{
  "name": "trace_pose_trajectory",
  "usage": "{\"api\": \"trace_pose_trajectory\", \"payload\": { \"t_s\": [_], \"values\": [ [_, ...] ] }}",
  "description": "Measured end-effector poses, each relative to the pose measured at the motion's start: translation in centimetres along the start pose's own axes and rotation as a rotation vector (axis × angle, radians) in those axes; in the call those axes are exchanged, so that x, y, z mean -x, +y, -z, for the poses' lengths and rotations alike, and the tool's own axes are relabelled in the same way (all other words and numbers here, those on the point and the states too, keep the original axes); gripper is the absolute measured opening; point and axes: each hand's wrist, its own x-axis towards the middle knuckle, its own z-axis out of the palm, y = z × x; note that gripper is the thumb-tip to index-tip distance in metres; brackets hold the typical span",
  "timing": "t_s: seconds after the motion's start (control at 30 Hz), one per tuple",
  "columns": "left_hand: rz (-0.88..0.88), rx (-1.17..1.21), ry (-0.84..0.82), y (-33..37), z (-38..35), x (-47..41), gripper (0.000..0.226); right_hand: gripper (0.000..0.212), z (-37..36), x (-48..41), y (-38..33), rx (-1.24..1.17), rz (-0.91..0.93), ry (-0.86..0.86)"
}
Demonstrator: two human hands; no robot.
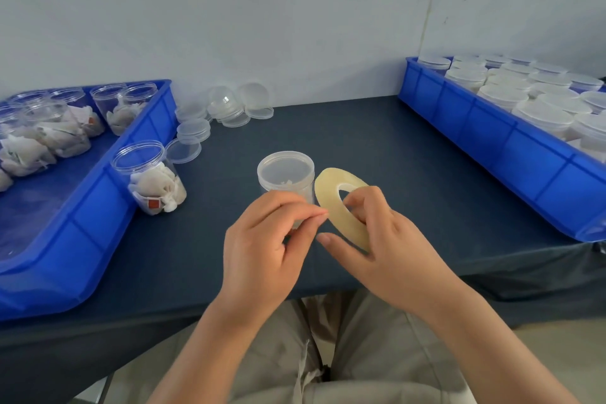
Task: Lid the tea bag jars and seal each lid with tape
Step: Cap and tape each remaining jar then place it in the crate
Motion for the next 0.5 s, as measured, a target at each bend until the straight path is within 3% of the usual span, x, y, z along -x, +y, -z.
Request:
{"api": "trace_pose_trajectory", "payload": {
  "t_s": [0.07,0.27,0.43,0.5],
  "values": [
    [-0.016,-0.05,0.035,0.1,0.1,0.3,0.02,0.06,-0.1,-0.3,0.1,0.003,-0.001,0.017],
    [0.075,-0.132,0.04,0.4,-0.1,1.1,0.022,0.023,0.0,-0.4,0.4,0.105,0.108,-0.043],
    [-0.074,-0.192,0.135,-0.8,-0.9,1.4,0.019,0.022,-0.1,-0.6,0.1,0.059,0.045,-0.133],
    [0.025,-0.114,0.173,-1.5,-1.5,1.1,0.032,0.023,0.0,-0.7,0.1,0.088,0.025,-0.139]
  ]
}}
